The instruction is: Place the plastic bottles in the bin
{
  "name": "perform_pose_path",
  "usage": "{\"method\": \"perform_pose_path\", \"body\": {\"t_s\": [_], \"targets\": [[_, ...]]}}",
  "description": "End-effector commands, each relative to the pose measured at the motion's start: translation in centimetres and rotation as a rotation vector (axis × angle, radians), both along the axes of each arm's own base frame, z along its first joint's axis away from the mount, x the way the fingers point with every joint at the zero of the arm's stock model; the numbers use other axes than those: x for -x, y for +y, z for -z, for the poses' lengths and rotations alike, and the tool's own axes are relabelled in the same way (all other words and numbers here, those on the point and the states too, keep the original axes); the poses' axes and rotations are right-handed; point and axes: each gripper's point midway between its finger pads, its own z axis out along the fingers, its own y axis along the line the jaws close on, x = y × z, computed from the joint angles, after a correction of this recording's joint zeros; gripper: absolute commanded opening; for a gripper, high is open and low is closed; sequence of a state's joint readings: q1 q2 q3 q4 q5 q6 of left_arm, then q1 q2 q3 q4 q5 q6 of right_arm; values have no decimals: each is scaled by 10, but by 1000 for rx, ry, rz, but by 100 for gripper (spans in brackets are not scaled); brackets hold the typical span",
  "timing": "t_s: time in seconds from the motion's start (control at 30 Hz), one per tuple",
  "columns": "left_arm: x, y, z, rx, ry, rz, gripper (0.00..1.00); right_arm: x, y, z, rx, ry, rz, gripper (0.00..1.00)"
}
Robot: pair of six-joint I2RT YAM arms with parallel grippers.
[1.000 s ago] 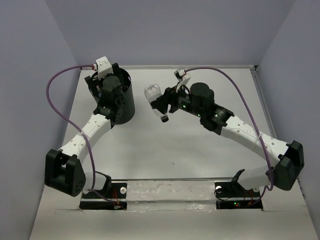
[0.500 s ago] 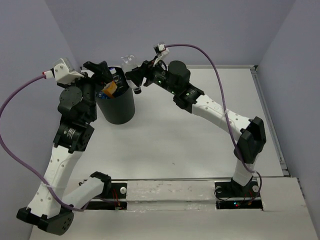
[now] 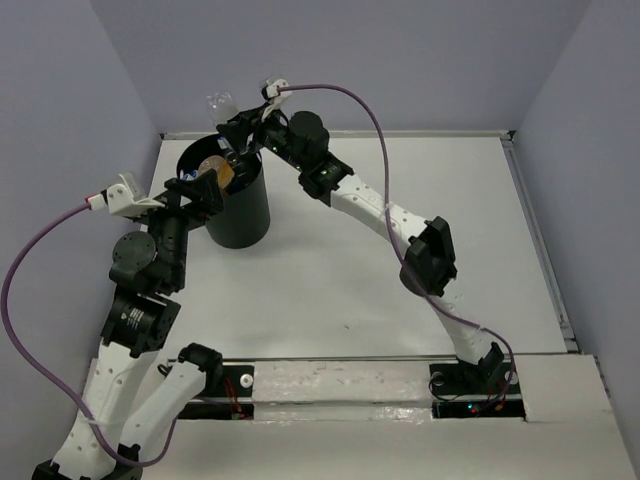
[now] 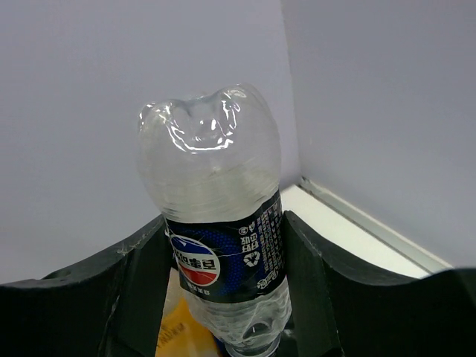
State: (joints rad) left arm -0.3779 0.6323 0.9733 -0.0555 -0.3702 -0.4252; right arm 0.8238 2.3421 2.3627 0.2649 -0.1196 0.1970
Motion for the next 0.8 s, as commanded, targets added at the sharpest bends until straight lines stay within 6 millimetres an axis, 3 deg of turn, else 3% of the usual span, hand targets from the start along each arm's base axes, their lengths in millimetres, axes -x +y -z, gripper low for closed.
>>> {"method": "perform_pose_path", "body": {"t_s": [0.0,0.03,0.07,0.23,0.3,0.33,0.4,0.43,0.5,0.53,0.57,0.63,0.67,0.77], "targets": [[13,9,-21,58,-103,-18,99,7,9,11,56,-83,64,27],[15,11,-23,67,-113,-27,99,9,8,10,28,-91,59,27],[17,14,-25,72,-123,-36,99,10,7,24,41,-68,57,27],[20,18,-23,83,-137,-50,99,14,16,50,81,-31,37,28],[18,19,-22,81,-132,-52,99,14,16,55,89,-29,36,35],[16,18,-19,84,-125,-49,99,20,19,57,97,-29,26,47],[16,21,-19,84,-126,-60,99,26,21,58,99,-33,27,59],[15,22,-18,86,-126,-65,99,27,19,54,96,-37,29,70],[14,24,-18,86,-125,-74,99,34,19,47,101,-49,28,82],[14,25,-18,84,-125,-80,99,36,15,35,90,-61,35,85],[14,25,-19,82,-124,-82,99,36,15,38,94,-58,34,87],[16,29,-22,85,-126,-97,99,50,9,9,60,-79,18,90],[17,29,-25,87,-130,-98,99,50,9,12,65,-76,18,90],[23,33,-33,99,-147,-108,99,62,-3,-14,28,-83,5,91]]}}
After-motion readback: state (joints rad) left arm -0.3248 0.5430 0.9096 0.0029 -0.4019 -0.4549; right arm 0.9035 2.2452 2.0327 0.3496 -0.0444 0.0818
